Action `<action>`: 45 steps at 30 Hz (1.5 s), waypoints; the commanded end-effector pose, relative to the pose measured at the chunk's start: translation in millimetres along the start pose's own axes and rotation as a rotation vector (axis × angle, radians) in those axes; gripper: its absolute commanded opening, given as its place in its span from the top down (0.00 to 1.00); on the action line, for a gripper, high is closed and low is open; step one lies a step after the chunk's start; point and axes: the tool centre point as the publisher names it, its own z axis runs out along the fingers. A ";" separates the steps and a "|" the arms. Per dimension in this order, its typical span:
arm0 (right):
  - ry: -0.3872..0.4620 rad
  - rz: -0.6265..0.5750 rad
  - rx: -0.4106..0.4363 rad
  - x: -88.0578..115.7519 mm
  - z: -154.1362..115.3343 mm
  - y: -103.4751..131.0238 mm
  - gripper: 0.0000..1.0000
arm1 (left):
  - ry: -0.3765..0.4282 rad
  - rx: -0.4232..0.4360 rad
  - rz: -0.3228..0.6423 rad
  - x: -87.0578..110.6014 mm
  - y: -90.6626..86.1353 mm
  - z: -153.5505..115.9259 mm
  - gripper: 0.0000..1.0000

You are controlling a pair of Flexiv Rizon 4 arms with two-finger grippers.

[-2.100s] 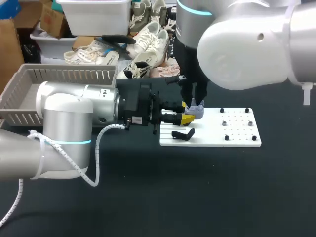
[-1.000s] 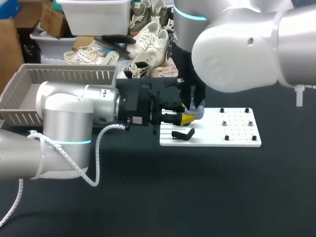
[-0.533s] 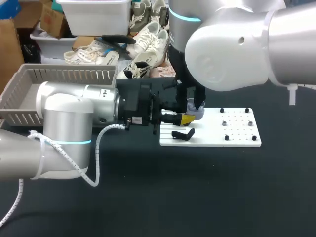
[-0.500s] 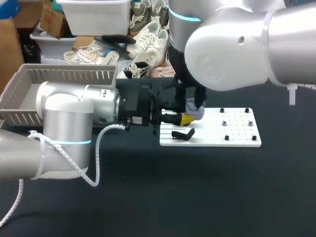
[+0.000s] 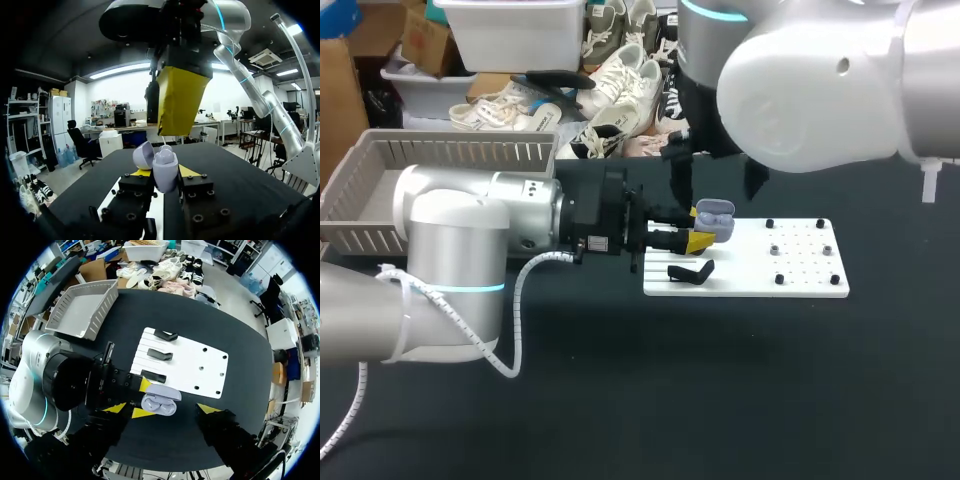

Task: Pick up each earbud case from the left stands, insert the matching earbuds, close the lid, and place the case in the box.

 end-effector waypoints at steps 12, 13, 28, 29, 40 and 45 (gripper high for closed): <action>-0.025 0.242 0.035 -31.8 18.7 -49.2 0.00 | -0.001 -0.004 0.001 0.1 -1.2 0.2 1.00; -0.019 0.245 0.033 -32.4 21.3 -50.4 0.00 | -0.001 -0.004 0.001 0.1 -1.2 0.2 1.00; 0.037 0.208 0.015 -8.0 28.0 -44.3 0.00 | -0.001 -0.004 0.001 0.1 -1.2 0.2 1.00; 0.041 0.204 0.012 -5.1 26.9 -43.3 0.00 | -0.001 -0.004 0.001 0.1 -1.2 0.2 1.00; -0.111 0.272 0.005 2.8 -1.9 -63.4 0.00 | -0.001 -0.004 0.001 0.1 -1.2 0.2 1.00; -0.201 0.213 -0.113 13.1 -24.0 -73.5 0.00 | -0.011 -0.014 -0.005 -2.6 -0.9 -4.8 1.00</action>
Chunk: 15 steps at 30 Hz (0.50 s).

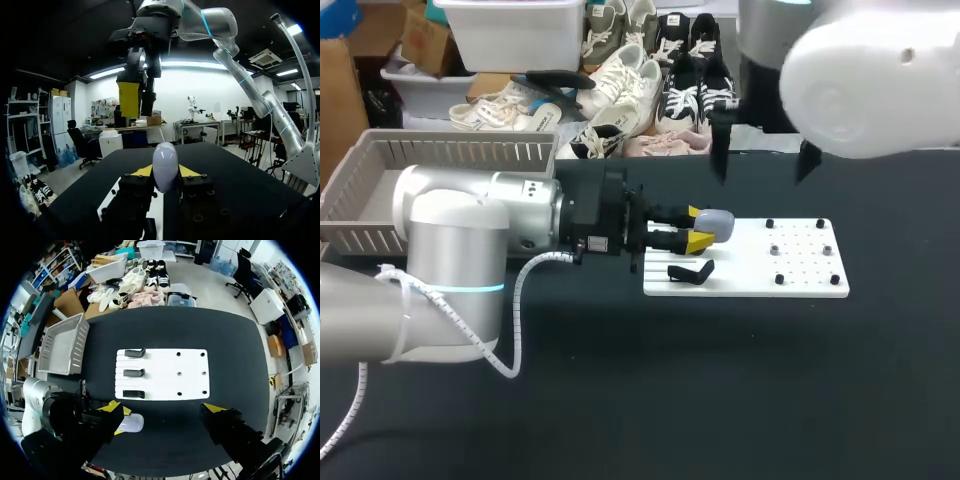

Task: Pick up each earbud case from the left stands, insert the matching earbuds, close the lid, and place the case in the box.

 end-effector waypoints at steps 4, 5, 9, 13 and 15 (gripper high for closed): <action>-0.114 -0.093 -0.233 32.5 -24.0 -29.4 0.00 | -0.016 -0.066 -0.005 -11.3 5.0 -23.1 1.00; -0.114 -0.093 -0.233 32.5 -24.0 -29.4 0.00 | -0.013 -0.088 -0.003 -14.0 7.6 -30.4 1.00; -0.114 -0.093 -0.233 32.5 -24.0 -29.4 0.00 | 0.011 -0.168 0.013 -23.1 18.0 -62.5 1.00; -0.114 -0.093 -0.233 32.5 -24.0 -29.4 0.00 | 0.070 -0.264 0.031 -27.1 29.8 -97.3 1.00; -0.114 -0.093 -0.233 32.5 -24.0 -29.4 0.00 | 0.089 -0.318 0.034 -29.1 37.4 -115.2 1.00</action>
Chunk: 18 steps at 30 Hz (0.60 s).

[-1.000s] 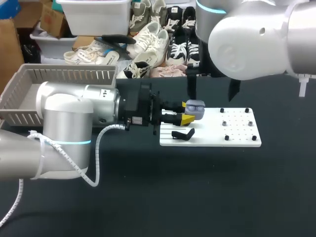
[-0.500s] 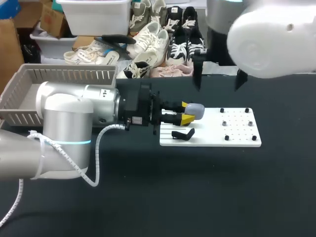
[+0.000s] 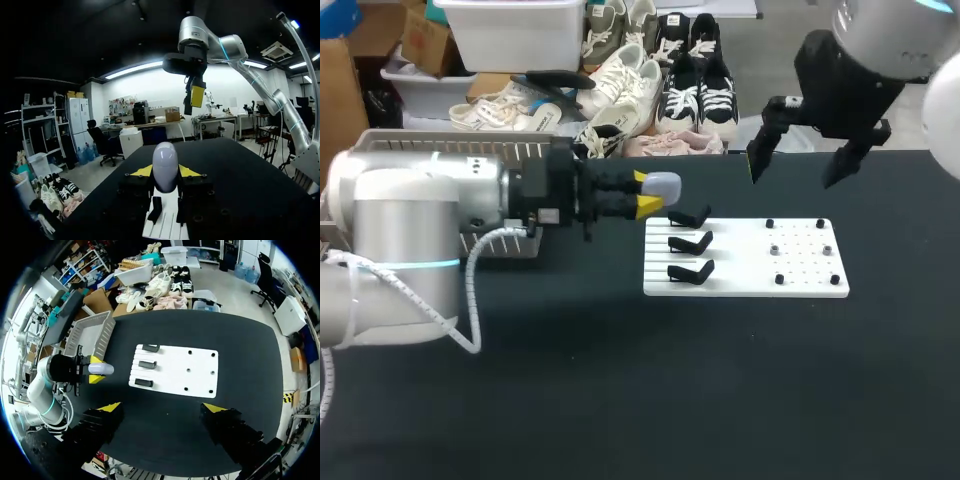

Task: Pick up each earbud case from the left stands, insert the matching earbuds, close the lid, and place the case in the box.

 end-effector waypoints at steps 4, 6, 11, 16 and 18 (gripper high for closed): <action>-0.063 0.004 0.003 5.0 -0.4 -1.2 0.00 | 0.123 -0.254 0.010 -9.6 21.9 -70.6 1.00; -0.063 0.004 0.003 5.0 -0.4 -1.2 0.00 | 0.161 -0.315 0.004 -7.5 35.2 -87.7 1.00; -0.063 0.004 0.003 5.0 -0.4 -1.2 0.00 | 0.344 -0.453 -0.035 0.5 69.4 -131.8 1.00; -0.063 0.004 0.003 5.0 -0.4 -1.2 0.00 | 0.507 -0.537 -0.082 17.2 95.0 -166.6 1.00; -0.063 0.004 0.003 5.0 -0.4 -1.2 0.00 | 0.539 -0.550 -0.117 26.2 103.5 -176.7 1.00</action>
